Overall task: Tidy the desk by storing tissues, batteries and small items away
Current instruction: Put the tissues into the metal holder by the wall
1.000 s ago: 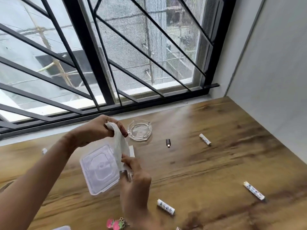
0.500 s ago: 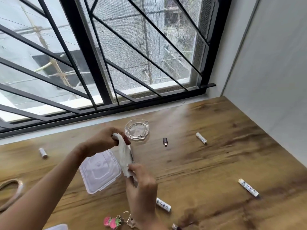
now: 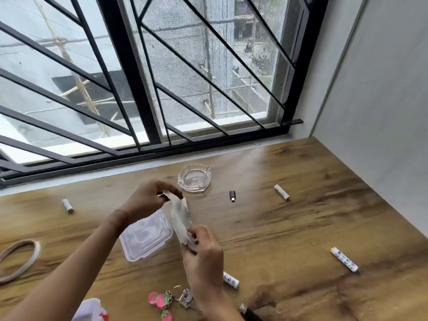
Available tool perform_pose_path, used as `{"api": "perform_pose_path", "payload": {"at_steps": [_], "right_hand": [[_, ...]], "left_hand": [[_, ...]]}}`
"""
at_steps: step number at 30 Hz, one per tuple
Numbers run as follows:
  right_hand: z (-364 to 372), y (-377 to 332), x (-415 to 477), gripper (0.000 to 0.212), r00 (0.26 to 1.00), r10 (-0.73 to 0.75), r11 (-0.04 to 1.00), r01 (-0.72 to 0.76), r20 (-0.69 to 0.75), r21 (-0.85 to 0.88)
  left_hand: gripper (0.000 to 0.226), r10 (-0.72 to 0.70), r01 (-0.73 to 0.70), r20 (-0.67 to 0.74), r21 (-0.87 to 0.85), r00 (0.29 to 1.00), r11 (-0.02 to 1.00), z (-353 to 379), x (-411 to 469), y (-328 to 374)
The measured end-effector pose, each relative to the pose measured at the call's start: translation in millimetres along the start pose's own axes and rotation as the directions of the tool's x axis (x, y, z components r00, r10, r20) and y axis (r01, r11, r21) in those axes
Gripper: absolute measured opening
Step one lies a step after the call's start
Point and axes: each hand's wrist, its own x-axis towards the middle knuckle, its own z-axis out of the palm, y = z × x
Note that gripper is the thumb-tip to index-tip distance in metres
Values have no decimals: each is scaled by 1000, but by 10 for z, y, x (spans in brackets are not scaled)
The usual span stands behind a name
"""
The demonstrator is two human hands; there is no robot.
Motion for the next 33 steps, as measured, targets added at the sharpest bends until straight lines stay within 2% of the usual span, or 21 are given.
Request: {"api": "perform_pose_path", "payload": {"at_steps": [5, 8, 11, 14, 17, 20, 22, 24, 27, 30, 33], "right_hand": [[-22, -5, -94, 36, 998, 39, 999, -38, 51, -16], [-33, 6, -111, 30, 995, 53, 997, -48, 86, -54], [-67, -2, -105, 24, 991, 67, 997, -61, 117, -56], [-124, -18, -94, 23, 988, 77, 997, -73, 131, -33], [-156, -25, -82, 39, 991, 69, 997, -65, 116, -36], [-172, -30, -89, 51, 985, 101, 995, -98, 141, -29], [-151, -23, -102, 60, 969, 141, 990, -136, 201, -38], [-119, -18, -115, 64, 953, 177, 984, -169, 246, -53], [-87, -55, -118, 54, 939, 214, 977, -203, 270, -71], [-72, -86, -106, 40, 934, 241, 970, -221, 263, -106], [-59, -82, -97, 38, 933, 256, 964, -227, 252, -138]], "left_hand": [[57, 48, -45, -51, 53, 998, 998, 18, -4, -24], [44, 54, -51, -52, 59, 997, 997, 75, -42, 14], [35, 29, -26, -58, 40, 998, 999, 131, -104, 29], [37, -50, 54, -169, 20, 984, 998, 196, -193, 32], [41, -176, 140, -301, -137, 937, 981, 332, -370, -25], [43, -341, 179, -354, -418, 871, 891, 547, -597, -53], [43, -426, 181, -332, -570, 842, 802, 690, -753, 1], [42, -453, 200, -293, -609, 842, 767, 843, -871, 11], [41, -461, 235, -204, -646, 864, 726, 991, -965, -15], [36, -425, 212, -138, -705, 895, 676, 1016, -1012, 66], [46, -387, 192, -103, -734, 916, 651, 1013, -1015, 82]]}}
